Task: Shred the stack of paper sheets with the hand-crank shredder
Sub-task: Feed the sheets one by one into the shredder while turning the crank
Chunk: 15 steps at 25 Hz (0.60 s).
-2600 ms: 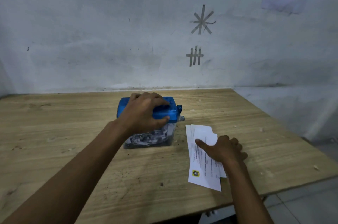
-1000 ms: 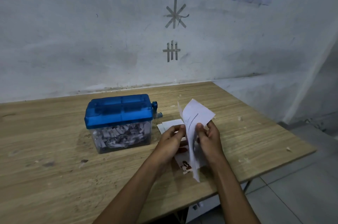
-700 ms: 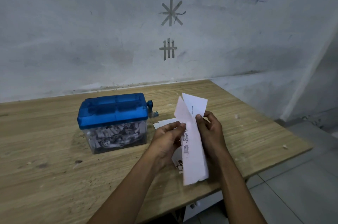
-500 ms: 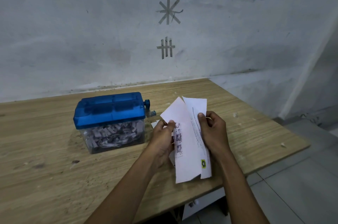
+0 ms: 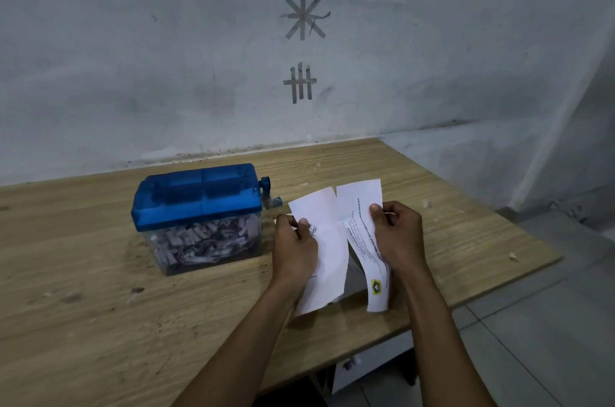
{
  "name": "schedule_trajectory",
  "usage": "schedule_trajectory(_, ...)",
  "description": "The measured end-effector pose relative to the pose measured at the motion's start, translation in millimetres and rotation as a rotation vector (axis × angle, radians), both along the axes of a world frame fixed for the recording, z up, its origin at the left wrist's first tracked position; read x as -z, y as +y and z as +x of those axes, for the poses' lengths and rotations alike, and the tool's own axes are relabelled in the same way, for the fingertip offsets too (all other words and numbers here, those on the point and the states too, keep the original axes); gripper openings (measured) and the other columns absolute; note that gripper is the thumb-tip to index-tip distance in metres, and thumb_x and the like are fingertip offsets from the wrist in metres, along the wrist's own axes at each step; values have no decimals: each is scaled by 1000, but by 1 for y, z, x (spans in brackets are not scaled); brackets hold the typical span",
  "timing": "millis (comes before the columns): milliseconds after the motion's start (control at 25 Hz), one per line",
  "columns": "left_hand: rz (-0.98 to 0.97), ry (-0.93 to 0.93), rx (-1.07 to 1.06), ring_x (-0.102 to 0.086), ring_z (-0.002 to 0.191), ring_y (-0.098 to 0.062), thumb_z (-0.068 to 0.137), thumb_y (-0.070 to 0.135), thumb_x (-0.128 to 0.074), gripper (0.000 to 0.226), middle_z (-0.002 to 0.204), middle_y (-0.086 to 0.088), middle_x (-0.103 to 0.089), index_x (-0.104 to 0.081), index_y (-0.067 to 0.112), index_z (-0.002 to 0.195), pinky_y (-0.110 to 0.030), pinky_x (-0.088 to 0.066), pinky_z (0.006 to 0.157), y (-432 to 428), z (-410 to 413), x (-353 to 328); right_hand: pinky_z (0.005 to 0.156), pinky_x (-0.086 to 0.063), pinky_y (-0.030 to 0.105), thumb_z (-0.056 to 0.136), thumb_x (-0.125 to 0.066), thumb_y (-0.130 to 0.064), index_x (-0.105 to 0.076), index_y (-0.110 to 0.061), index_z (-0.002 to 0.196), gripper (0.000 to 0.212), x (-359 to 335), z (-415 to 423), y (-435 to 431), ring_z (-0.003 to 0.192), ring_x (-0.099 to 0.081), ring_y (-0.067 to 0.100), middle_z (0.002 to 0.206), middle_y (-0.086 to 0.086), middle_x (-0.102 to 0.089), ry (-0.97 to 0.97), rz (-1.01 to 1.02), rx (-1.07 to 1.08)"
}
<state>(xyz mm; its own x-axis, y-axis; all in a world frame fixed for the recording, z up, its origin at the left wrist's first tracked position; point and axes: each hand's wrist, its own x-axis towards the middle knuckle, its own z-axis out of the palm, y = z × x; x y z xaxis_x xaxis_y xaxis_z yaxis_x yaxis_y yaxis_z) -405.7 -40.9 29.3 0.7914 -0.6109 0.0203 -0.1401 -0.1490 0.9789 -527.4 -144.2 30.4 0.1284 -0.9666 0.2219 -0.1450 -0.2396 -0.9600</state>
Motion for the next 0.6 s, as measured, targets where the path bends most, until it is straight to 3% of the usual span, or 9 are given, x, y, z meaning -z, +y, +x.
schedule_trajectory(240,3,35,-21,-55,89,-17,108,24,-43,11,91,3,-56,-48,14,105,-27,-38,67,1,-10,7,74,-55,30,95,-68,-17,-64,-23,75,21,3,-4,1,76,-70,15,78,-3,-72,-63,95,20)
schedule_trajectory(400,-14,45,-51,-55,85,-13,107,22,-44,12,94,2,-57,-49,12,105,-27,-38,75,1,-11,13,65,-50,25,95,-67,-14,-67,-19,78,18,9,-2,7,71,-68,13,79,1,-73,-121,152,11)
schedule_trajectory(520,-27,48,-70,-52,80,-4,108,21,-43,11,89,8,-55,-50,11,106,-27,-37,71,2,-11,15,65,-49,25,96,-65,-13,-67,-19,75,22,12,-1,5,70,-65,14,75,-2,-71,-135,174,36)
schedule_trajectory(600,-38,68,-106,-52,80,-7,108,21,-42,11,89,8,-54,-49,13,106,-28,-39,66,4,-6,14,71,-52,29,97,-64,-16,-69,-15,78,19,13,-7,-2,74,-67,19,77,2,-72,-167,220,88)
